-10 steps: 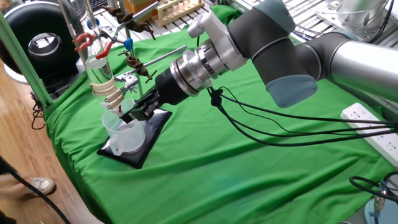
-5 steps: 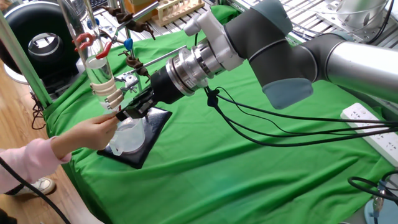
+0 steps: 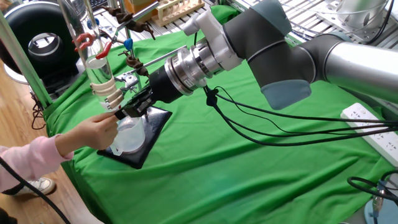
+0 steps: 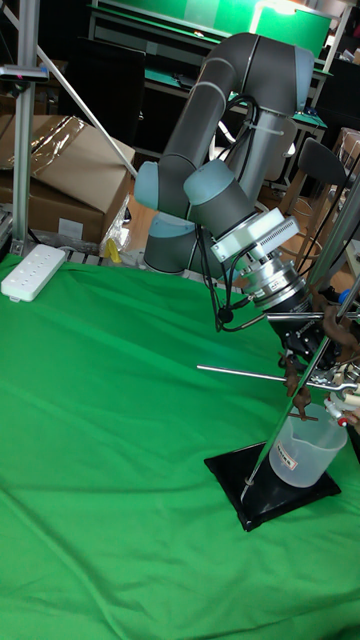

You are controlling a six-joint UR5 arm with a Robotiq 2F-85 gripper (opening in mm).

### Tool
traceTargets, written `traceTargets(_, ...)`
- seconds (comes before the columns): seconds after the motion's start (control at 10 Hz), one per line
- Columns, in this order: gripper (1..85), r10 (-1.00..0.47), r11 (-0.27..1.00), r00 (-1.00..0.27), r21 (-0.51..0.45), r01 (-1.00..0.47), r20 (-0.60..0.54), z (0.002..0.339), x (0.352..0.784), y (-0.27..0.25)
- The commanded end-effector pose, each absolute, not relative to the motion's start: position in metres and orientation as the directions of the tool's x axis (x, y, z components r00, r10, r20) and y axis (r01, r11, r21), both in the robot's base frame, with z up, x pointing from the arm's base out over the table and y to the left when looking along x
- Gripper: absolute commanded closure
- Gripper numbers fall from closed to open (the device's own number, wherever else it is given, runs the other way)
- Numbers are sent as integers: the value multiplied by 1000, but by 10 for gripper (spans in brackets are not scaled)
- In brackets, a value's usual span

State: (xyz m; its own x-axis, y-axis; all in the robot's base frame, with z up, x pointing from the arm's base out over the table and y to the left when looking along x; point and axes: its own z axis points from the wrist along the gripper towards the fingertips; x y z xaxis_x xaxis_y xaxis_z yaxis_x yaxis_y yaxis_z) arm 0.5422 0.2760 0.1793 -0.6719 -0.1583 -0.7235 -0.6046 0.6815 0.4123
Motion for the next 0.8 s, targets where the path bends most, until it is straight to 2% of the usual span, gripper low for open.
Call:
traceTargets(0.0, 843, -171, 697, -658, 383, -607, -733, 178, 549, 269)
traceTargets(0.3, 843, -191, 703, -645, 355, -616, -740, 172, 552, 265)
traceTargets(0.7, 843, -170, 691, -645, 376, -617, -745, 178, 551, 269)
